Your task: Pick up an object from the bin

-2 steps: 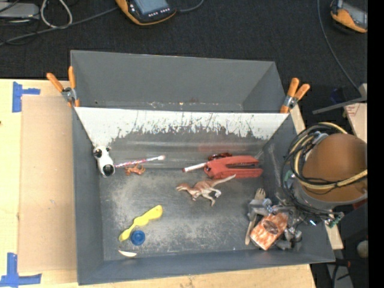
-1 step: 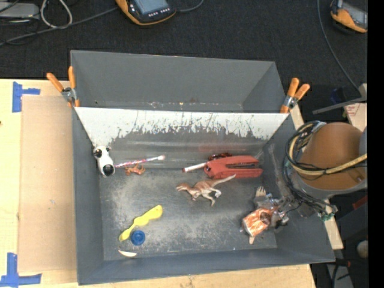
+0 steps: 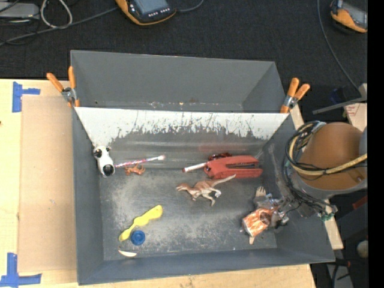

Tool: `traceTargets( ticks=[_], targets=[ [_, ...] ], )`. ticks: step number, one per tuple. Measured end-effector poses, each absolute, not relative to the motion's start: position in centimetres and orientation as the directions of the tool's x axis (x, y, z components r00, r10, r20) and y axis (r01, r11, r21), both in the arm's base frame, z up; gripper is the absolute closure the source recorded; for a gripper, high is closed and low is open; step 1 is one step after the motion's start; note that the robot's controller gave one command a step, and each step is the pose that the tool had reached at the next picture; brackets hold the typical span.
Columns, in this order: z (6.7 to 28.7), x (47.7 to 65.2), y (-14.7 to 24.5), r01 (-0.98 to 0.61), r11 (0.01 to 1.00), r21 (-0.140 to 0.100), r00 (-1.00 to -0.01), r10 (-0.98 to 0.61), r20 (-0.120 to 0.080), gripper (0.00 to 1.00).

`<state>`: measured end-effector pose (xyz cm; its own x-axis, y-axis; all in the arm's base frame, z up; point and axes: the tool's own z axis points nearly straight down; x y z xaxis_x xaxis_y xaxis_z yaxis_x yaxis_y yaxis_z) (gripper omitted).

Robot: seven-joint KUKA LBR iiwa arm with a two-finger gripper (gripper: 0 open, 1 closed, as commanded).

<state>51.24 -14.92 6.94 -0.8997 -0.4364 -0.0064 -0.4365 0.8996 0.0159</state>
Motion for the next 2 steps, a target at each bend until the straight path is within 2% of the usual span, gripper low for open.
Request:
traceTargets(
  ticks=[1, 2],
  targets=[
    [7.4, 51.2, -14.8, -0.439, 0.898, 0.018, -0.899, -0.439, -0.006, 1.0],
    [11.8, 51.0, -14.8, -0.436, 0.9, 0.022, -0.9, -0.436, 0.0, 1.0]
  ],
)
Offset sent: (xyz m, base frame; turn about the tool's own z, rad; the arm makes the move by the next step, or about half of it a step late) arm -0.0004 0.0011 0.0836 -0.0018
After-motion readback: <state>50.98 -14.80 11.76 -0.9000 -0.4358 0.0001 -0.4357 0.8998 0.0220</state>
